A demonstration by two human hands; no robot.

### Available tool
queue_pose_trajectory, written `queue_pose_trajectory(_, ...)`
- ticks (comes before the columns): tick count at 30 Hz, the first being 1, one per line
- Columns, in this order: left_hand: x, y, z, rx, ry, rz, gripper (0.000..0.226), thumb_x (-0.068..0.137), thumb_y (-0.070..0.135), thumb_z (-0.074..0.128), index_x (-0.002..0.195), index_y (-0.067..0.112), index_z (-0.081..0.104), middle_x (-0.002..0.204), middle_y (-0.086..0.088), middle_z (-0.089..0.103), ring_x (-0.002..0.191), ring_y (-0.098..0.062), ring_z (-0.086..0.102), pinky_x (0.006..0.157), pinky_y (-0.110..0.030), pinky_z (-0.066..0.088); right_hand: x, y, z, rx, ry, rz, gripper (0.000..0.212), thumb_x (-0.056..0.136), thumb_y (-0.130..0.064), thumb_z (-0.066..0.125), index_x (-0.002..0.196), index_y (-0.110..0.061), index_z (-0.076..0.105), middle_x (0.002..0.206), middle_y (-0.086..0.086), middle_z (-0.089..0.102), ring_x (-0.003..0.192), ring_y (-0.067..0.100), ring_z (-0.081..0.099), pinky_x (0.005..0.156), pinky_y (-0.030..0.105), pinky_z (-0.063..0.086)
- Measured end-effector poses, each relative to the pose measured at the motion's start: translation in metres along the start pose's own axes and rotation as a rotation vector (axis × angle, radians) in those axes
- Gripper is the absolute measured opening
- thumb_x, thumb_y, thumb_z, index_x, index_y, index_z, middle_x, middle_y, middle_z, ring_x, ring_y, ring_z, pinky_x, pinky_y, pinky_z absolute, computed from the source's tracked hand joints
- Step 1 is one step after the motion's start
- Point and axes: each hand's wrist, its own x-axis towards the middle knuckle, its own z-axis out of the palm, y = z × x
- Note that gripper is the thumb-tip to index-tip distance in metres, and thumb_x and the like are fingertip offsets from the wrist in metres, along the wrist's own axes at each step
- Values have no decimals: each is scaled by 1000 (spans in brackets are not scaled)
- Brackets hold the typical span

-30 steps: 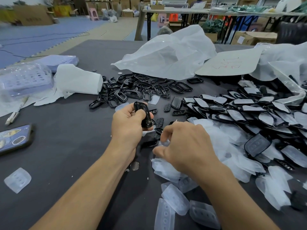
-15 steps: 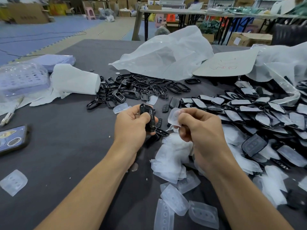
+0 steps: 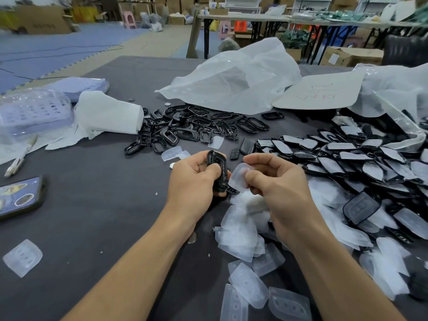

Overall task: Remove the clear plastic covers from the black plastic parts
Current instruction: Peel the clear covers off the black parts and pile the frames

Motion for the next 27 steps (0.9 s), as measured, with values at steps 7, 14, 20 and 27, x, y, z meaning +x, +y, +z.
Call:
queue_pose_trajectory(7, -3, 1, 1, 43, 2, 58, 33, 99, 0, 56, 85, 22, 76, 72, -3, 77, 63, -8, 71, 53, -24, 58, 0, -1, -3, -73, 122, -122, 20, 83, 0, 78, 75, -18, 80, 66, 1, 73, 54, 10, 60, 55, 19, 48)
queue_pose_trajectory(14, -11, 1, 4, 353, 45, 334, 25, 91, 19, 58, 95, 42, 69, 73, 17, 75, 67, -9, 71, 62, -24, 57, -11, 1, 9, -215, 133, -231, 13, 82, -10, 82, 80, -22, 79, 69, -4, 76, 63, 13, 73, 59, 25, 56)
queue_pose_trajectory(20, -6, 0, 1, 158, -47, 194, 29, 97, 2, 58, 90, 23, 77, 72, -6, 76, 63, -25, 71, 58, -42, 62, -9, -1, 13, 27, -25, -76, 32, 86, 15, 64, 87, -13, 79, 71, 6, 74, 63, 14, 69, 59, 23, 57)
queue_pose_trajectory(27, -6, 6, 4, -33, -148, 107, 26, 99, -4, 57, 96, 11, 79, 77, -9, 78, 67, -19, 72, 59, -29, 60, -10, 4, 12, -256, 133, -257, 16, 81, -16, 79, 86, -32, 80, 76, -10, 75, 72, 21, 70, 72, 38, 61)
